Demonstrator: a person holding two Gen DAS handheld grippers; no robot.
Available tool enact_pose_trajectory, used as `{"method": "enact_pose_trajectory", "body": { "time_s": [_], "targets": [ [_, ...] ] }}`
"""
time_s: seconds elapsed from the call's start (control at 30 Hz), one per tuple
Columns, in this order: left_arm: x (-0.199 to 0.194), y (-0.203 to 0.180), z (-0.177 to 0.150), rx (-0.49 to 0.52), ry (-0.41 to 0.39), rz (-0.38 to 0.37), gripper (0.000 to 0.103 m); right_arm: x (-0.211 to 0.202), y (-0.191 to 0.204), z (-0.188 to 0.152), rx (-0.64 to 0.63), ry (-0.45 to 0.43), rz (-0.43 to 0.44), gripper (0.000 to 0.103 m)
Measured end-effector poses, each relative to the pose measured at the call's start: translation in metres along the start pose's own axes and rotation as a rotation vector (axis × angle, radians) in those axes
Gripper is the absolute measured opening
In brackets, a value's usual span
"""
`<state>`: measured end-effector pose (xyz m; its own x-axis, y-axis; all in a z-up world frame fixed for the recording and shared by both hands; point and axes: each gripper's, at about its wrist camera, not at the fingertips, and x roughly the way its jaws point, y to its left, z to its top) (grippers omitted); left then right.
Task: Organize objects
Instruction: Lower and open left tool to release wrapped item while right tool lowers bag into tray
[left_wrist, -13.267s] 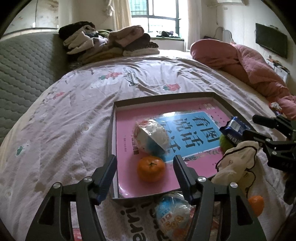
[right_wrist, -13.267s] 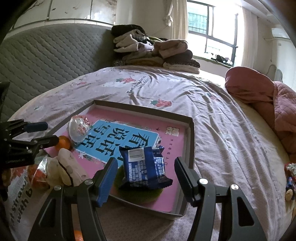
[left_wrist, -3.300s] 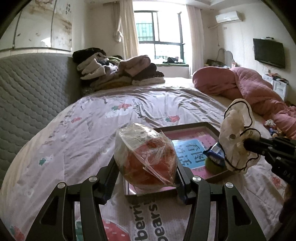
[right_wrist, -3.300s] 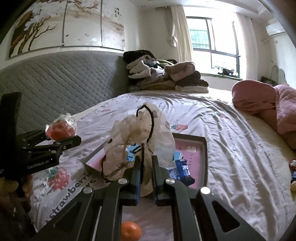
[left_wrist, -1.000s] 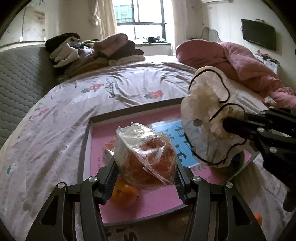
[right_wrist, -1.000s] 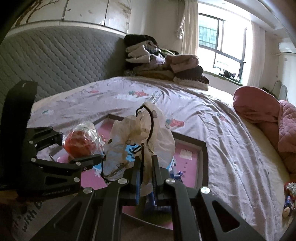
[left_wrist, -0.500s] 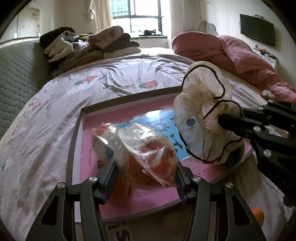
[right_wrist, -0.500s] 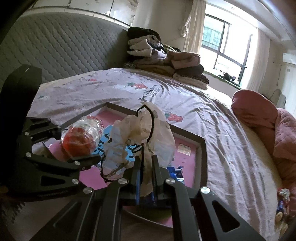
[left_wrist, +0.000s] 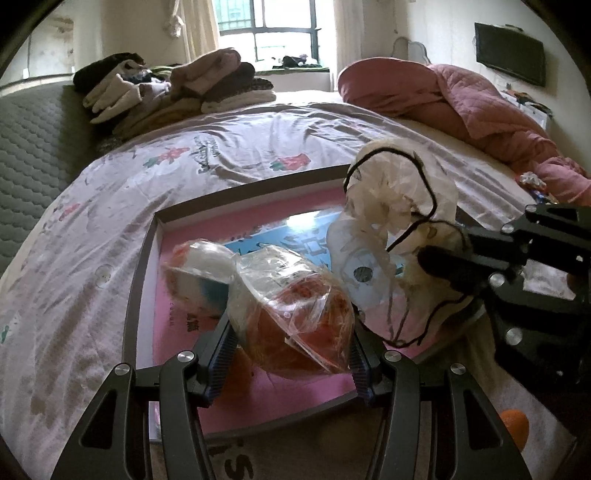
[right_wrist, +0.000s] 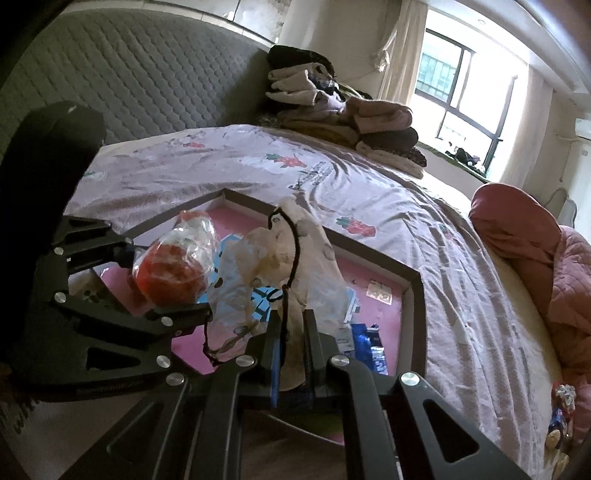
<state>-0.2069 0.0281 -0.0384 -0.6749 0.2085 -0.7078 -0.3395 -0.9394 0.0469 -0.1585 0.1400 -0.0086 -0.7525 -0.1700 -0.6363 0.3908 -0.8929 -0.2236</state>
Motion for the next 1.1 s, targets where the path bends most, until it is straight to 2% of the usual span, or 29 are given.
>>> {"method": "enact_pose_trajectory", "body": {
  "time_s": [0.7,0.87,1.1],
  "targets": [
    [-0.0013,-0.007,-0.0011,0.013,0.01,-0.036,0.056,0.0024,0.0019,-0.005,-0.024,0.028,-0.008,0.01],
    [-0.001,-0.0075,-0.0015,0.014,0.007,-0.03,0.057,0.0034,0.0024,-0.0049,-0.029,0.032,-0.009,0.011],
    [0.0005,-0.0066,-0.0021,0.032,0.001,0.015,0.057,0.0055,0.0022,-0.0058,-0.029,0.041,-0.007,0.011]
  ]
}}
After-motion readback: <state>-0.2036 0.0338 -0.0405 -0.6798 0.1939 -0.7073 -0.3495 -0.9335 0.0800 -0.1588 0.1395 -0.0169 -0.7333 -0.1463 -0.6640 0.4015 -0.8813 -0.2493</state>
